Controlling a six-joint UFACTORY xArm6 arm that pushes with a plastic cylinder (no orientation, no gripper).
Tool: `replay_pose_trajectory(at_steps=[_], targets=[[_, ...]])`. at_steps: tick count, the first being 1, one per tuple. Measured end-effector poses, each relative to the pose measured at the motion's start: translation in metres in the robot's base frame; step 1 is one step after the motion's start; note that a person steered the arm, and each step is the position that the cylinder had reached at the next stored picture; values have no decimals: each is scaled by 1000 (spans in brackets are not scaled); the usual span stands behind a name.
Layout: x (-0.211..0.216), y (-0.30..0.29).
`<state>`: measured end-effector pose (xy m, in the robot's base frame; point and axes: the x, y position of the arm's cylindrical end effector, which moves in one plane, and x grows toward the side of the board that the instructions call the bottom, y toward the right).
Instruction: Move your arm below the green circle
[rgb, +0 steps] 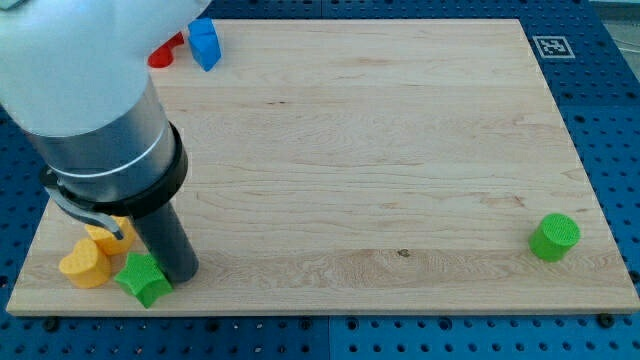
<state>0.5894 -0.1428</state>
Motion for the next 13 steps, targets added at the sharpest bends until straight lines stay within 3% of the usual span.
replay_pose_trajectory(at_steps=[3,6,10,13], targets=[[0,-11],[-8,56],[-8,198],[1,231]])
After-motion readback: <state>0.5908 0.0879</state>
